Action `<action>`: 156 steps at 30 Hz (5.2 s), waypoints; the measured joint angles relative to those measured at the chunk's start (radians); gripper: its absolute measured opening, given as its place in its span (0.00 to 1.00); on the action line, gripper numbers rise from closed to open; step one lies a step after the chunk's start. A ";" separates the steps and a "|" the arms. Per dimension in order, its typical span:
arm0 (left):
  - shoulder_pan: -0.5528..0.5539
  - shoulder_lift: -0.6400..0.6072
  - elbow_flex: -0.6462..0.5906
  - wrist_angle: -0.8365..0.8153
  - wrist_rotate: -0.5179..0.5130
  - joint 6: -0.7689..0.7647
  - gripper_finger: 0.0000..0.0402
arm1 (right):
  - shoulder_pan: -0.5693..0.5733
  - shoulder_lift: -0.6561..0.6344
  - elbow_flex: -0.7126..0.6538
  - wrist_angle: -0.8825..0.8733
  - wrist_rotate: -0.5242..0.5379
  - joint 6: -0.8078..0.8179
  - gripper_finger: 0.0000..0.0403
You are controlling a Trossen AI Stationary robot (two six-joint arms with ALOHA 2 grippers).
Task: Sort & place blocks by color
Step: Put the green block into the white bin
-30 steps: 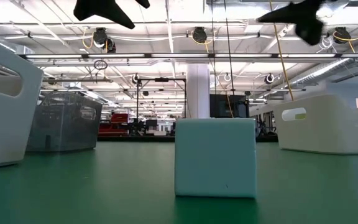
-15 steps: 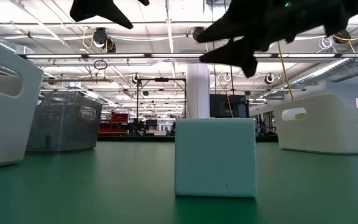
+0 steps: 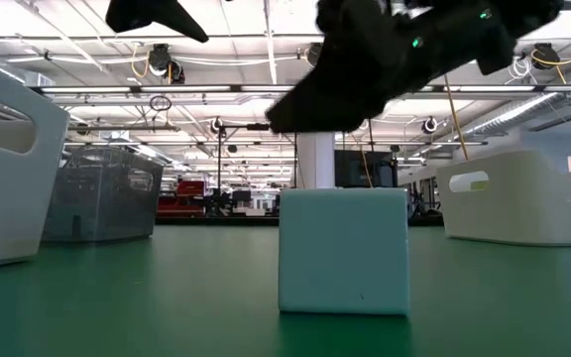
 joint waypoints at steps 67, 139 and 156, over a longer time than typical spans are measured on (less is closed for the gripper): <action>0.001 0.000 0.000 -0.017 0.004 0.066 0.62 | -0.103 0.214 0.084 -0.159 -0.224 0.135 0.62; 0.007 0.000 0.000 -0.002 -0.004 0.148 0.62 | 0.052 -0.475 0.084 -0.853 -0.078 0.557 0.29; 0.153 0.000 0.000 0.002 -0.016 0.196 0.62 | 0.149 -0.627 0.066 -1.746 0.031 1.035 0.29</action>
